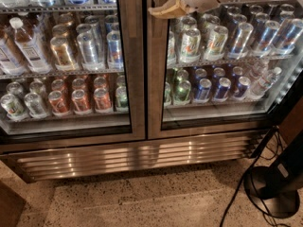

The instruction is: Open right fridge door

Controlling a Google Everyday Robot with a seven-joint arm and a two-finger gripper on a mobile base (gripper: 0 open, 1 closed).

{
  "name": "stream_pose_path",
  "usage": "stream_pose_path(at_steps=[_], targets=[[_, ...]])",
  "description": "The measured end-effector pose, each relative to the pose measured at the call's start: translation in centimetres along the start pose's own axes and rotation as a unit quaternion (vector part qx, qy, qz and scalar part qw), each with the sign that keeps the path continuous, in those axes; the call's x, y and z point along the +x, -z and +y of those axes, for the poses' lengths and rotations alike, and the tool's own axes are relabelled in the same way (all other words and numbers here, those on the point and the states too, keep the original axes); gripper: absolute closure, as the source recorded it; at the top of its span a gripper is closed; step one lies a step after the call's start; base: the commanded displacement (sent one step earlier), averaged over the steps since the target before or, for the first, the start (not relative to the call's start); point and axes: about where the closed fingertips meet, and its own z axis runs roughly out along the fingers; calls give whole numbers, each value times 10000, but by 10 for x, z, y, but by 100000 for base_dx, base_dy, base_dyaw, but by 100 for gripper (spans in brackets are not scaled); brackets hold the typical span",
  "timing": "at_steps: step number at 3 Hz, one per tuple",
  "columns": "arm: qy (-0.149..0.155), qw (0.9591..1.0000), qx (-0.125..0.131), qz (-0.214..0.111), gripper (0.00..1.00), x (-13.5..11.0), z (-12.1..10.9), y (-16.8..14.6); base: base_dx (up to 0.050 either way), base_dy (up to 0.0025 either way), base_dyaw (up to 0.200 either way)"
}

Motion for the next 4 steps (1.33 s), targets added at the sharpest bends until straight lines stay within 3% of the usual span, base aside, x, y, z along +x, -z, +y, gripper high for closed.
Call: stream_pose_path(at_steps=[2, 3, 4], targets=[[65, 10000, 39, -4, 100, 0, 2, 1, 0, 0, 0], [342, 9994, 6, -56, 100, -11, 0, -7, 0, 0, 0], [343, 9994, 6, -56, 100, -7, -2, -5, 0, 0, 0]])
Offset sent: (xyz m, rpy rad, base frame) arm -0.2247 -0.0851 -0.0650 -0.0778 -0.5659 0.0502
